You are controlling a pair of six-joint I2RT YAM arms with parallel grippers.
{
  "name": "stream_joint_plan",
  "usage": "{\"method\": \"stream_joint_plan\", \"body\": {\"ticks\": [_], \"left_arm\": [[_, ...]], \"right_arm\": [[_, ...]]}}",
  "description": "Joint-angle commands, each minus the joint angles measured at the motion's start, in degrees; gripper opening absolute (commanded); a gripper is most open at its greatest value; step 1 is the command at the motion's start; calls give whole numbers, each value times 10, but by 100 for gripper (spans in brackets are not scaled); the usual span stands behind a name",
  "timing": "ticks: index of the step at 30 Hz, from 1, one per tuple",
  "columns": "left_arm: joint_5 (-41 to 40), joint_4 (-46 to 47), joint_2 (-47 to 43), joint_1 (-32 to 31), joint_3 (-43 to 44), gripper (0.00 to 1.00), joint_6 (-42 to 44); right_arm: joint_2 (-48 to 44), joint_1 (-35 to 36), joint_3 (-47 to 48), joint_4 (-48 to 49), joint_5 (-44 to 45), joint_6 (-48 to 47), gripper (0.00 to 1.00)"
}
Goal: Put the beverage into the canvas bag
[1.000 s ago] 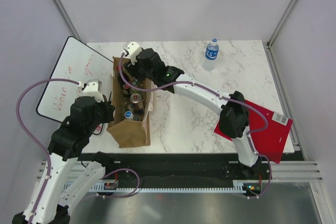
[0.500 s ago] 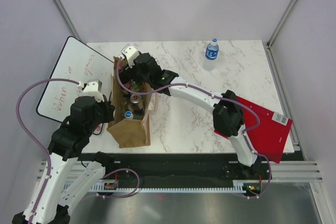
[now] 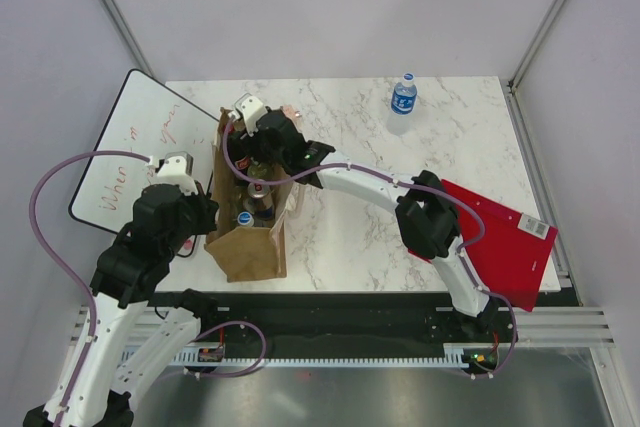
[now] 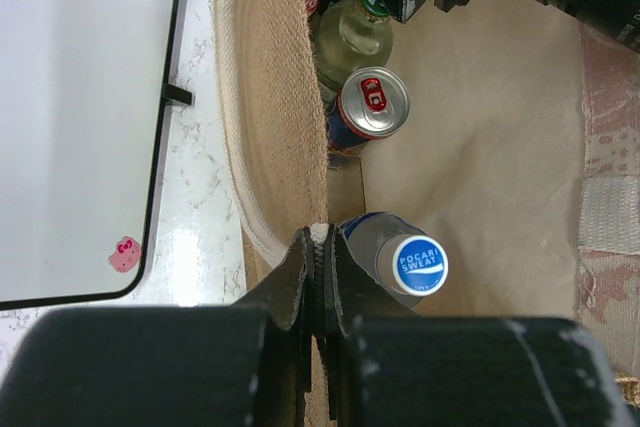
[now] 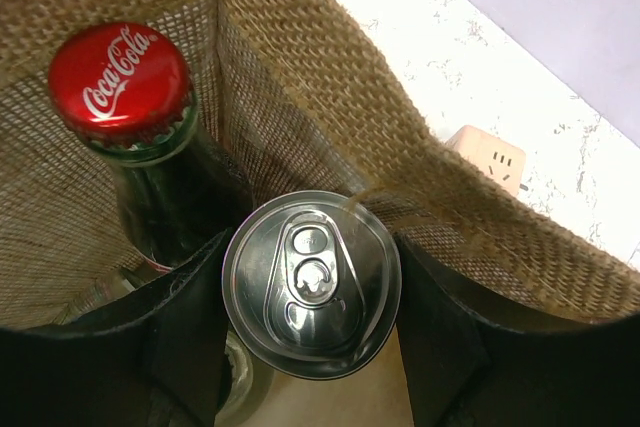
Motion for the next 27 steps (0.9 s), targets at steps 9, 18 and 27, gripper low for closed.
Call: {"method": "stream_joint_plan", "body": {"ticks": [9,18,27], "left_arm": [[25,19,-2,-1,7,2,-12],[19,11,-5,-1,20,2,-8],[9,6,-3,-1,24,3,-8]], "right_arm": [[-42,0,-2,33,28,23,70],[-35,0,2,7,32,29,76],[-112,1,85,-95,-52,89,75]]}}
